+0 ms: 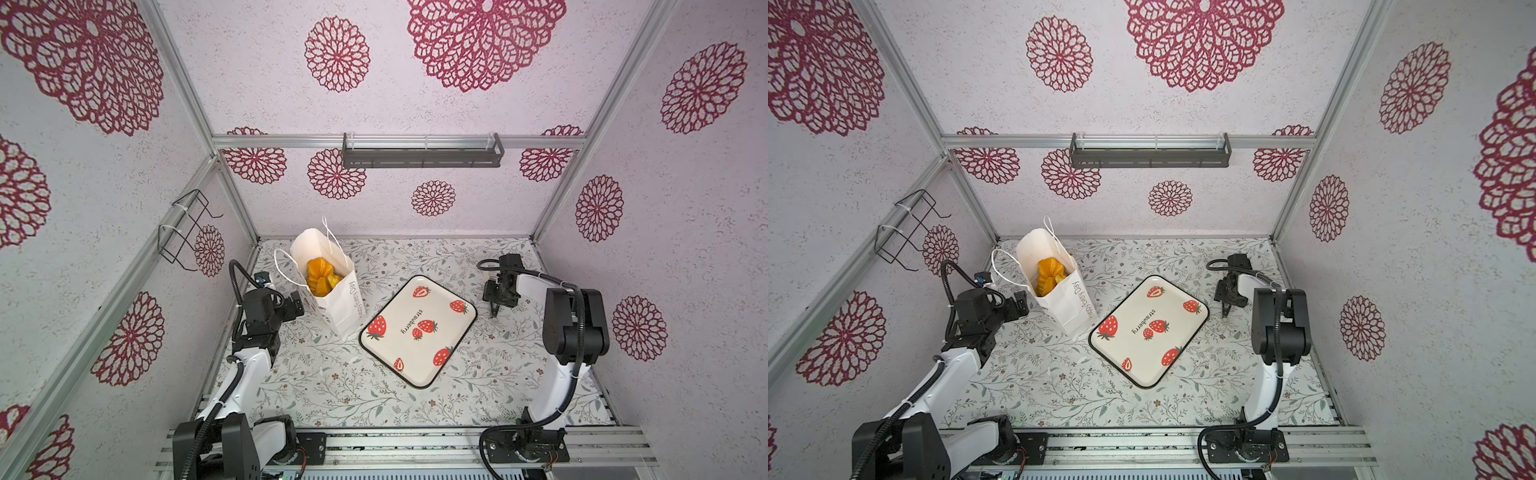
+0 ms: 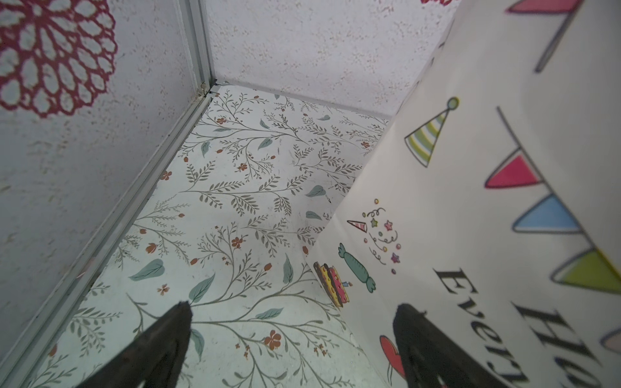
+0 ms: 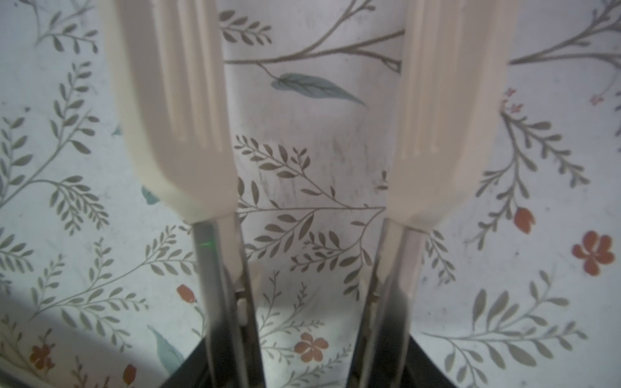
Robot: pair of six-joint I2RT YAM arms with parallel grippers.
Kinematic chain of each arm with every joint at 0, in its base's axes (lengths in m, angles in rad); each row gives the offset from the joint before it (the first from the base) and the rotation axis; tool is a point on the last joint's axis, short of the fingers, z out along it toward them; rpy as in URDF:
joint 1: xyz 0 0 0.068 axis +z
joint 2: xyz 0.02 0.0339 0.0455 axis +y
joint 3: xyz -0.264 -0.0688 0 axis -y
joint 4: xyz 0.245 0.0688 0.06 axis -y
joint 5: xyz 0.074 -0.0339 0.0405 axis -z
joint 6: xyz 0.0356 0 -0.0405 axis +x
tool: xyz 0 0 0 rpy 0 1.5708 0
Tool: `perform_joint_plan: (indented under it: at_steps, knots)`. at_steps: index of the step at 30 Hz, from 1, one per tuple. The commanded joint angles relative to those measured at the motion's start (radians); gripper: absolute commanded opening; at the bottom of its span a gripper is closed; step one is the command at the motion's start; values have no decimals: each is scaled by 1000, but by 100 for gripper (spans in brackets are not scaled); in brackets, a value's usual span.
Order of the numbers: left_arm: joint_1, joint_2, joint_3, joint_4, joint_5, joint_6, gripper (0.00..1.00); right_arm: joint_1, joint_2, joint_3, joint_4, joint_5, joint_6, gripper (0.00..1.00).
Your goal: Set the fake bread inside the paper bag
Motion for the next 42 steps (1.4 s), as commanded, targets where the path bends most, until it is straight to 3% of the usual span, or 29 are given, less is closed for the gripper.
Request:
perform_joint_plan:
  at_steps: [1,8,15,26,34,39,42]
  knots:
    - [-1,-2,-26,78,15,-2,97,-3,-4,0,-6,11,-11,62]
    - [-9,31,-29,125,6,4,97,-3,-41,-41,13,6,-9,84]
    - [-11,31,-61,202,1,2,97,-3,-127,-109,40,26,2,95]
    - [-25,61,-108,348,-11,23,97,0,-393,-382,271,47,-6,97]
    - [-44,149,-117,455,26,68,97,11,-551,-573,500,110,-27,95]
    - [-75,213,-150,556,4,104,97,27,-654,-738,712,176,-71,99]
    - [-88,232,-116,505,18,138,98,29,-668,-774,755,219,-93,99]
